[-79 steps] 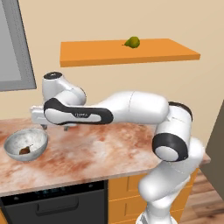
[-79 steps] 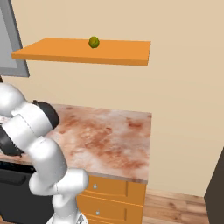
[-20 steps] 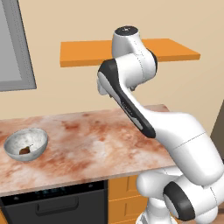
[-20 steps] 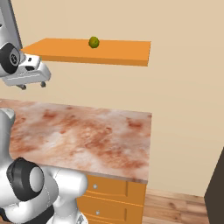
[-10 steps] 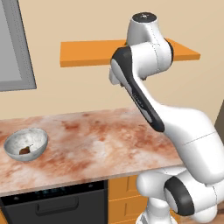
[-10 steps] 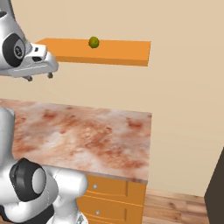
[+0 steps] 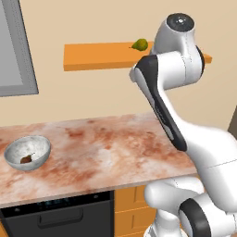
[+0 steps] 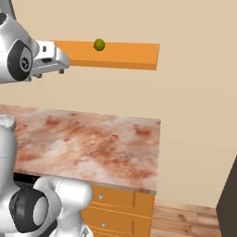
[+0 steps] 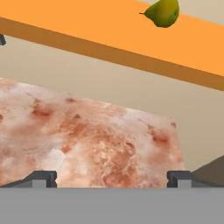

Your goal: Pick the pears from the cabinet and place them in one bowl. Pick the orange from the sink and place it in the other bowl.

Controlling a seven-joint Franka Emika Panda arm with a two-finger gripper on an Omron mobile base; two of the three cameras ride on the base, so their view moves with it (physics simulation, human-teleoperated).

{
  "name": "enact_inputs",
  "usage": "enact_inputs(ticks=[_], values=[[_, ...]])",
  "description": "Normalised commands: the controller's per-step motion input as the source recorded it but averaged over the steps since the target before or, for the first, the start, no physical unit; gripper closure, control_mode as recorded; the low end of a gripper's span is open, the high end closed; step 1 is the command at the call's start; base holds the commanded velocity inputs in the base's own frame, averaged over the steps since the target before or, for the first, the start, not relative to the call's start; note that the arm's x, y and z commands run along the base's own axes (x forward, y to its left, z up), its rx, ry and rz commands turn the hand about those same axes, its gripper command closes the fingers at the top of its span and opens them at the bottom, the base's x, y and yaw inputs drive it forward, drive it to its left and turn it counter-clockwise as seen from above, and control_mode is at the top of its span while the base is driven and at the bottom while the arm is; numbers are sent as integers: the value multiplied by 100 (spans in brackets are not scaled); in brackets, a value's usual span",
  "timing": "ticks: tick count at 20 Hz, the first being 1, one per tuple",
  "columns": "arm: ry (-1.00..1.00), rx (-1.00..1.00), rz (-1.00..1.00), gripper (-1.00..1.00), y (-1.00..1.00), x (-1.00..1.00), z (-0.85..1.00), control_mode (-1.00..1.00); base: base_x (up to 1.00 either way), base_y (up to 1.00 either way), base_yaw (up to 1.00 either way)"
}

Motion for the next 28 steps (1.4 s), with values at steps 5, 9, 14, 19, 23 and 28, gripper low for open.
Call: enact_inputs(ticks=[5, 9, 14, 19, 23, 28], values=[[-22, 0, 1, -100, -34, 0, 11, -100, 0, 0, 0], [-9, 3, 0, -100, -30, 0, 26, -100, 0, 0, 0], [-1, 5, 0, -100, -28, 1, 31, -100, 0, 0, 0], [1, 9, 0, -100, -23, 10, 28, -100, 0, 0, 0], [0, 11, 2, -100, -19, 18, 5, -100, 0, 0, 0], [0, 10, 3, -100, -22, 23, 0, -100, 0, 0, 0]])
